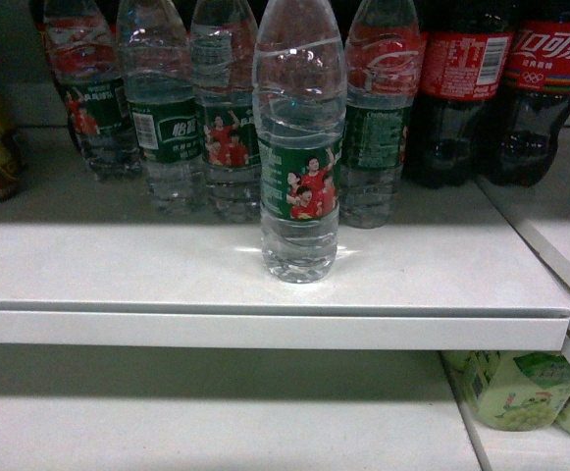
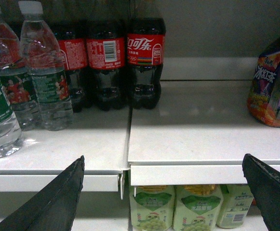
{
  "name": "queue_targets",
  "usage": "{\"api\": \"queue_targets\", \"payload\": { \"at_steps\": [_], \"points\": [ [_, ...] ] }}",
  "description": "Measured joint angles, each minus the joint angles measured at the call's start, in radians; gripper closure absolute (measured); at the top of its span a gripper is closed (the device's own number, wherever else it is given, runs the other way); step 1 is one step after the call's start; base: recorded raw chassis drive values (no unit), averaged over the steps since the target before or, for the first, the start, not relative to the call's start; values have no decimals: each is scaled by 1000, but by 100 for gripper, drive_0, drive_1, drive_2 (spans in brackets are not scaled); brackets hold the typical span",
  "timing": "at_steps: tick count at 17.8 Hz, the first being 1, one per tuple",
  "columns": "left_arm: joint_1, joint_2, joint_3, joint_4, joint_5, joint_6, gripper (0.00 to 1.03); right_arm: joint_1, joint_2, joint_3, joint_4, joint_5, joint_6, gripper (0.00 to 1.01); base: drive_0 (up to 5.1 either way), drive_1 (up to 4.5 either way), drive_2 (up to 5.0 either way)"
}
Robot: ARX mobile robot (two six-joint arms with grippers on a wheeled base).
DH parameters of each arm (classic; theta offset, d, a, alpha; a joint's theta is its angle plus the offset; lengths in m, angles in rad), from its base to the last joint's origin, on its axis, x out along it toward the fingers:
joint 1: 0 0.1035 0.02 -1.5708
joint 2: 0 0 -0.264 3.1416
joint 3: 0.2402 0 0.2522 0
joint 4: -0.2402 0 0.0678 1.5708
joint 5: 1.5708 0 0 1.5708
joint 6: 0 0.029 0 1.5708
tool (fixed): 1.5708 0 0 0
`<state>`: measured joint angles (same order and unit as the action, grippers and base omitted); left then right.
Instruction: Move water from second to third shelf
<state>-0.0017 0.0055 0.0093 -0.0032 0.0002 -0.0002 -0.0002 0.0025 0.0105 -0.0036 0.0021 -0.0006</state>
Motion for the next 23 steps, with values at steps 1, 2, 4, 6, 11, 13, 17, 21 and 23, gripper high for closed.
{"api": "queue_targets", "payload": {
  "at_steps": [1, 2, 4, 6, 11, 13, 17, 21, 23],
  "points": [
    [0, 0, 0, 0, 0, 0, 5, 0, 0, 0, 0, 0, 0, 3, 0, 0, 0],
    [0, 0, 0, 0, 0, 0, 5, 0, 0, 0, 0, 0, 0, 3, 0, 0, 0],
    [0, 0, 0, 0, 0, 0, 5, 0, 0, 0, 0, 0, 0, 3, 0, 0, 0],
    [0, 0, 0, 0, 0, 0, 5, 0, 0, 0, 0, 0, 0, 3, 0, 0, 0],
    [0, 0, 0, 0, 0, 0, 5, 0, 0, 0, 0, 0, 0, 3, 0, 0, 0],
    [0, 0, 0, 0, 0, 0, 5, 0, 0, 0, 0, 0, 0, 3, 0, 0, 0],
    [0, 0, 0, 0, 0, 0, 5, 0, 0, 0, 0, 0, 0, 3, 0, 0, 0],
    [0, 0, 0, 0, 0, 0, 5, 0, 0, 0, 0, 0, 0, 3, 0, 0, 0],
    [0, 0, 0, 0, 0, 0, 5, 0, 0, 0, 0, 0, 0, 3, 0, 0, 0]
  ]
}}
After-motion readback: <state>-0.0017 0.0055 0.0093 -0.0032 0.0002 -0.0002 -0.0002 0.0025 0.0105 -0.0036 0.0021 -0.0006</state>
